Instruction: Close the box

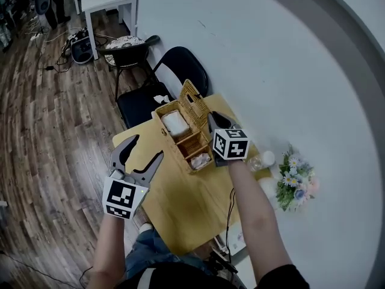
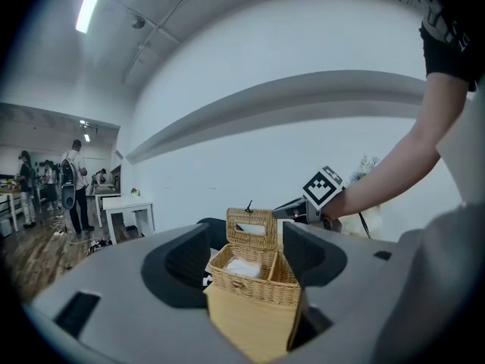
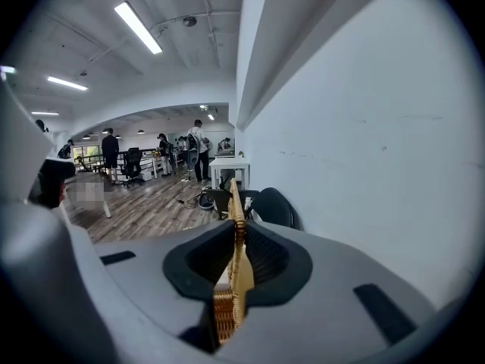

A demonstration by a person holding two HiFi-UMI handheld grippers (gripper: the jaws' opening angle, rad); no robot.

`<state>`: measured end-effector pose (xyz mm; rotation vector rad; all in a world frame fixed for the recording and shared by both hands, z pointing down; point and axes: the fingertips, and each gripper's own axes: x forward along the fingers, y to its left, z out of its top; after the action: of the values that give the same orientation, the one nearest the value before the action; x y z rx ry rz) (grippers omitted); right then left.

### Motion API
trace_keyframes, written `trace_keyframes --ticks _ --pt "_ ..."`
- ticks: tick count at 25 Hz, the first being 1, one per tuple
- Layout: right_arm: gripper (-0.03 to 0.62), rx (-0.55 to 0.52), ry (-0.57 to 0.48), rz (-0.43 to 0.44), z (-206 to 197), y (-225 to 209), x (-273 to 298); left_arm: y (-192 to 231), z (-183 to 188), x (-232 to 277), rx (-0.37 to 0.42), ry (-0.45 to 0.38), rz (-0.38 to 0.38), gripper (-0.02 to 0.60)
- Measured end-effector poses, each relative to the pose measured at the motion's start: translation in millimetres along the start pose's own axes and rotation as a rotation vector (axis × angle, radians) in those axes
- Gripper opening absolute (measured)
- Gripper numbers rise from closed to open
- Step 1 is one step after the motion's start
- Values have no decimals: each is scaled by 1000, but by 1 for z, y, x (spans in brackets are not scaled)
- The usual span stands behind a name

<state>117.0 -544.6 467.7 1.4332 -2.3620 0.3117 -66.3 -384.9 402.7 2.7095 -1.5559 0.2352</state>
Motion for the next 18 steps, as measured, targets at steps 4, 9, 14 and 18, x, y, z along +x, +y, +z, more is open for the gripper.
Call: trace_keyframes --ticks 4,9,14,18 --pt "57 -24 10 6 0 18 -2 4 2 -13 -12 -13 9 305" --pt "58 -23 24 22 -4 36 -3 12 4 -29 -30 -35 26 305" --pt "67 -94 52 66 -13 61 -2 18 -3 -41 -50 -33 44 305" --pt "80 -159 87 95 -26 84 2 22 -12 -46 -74 -10 49 305"
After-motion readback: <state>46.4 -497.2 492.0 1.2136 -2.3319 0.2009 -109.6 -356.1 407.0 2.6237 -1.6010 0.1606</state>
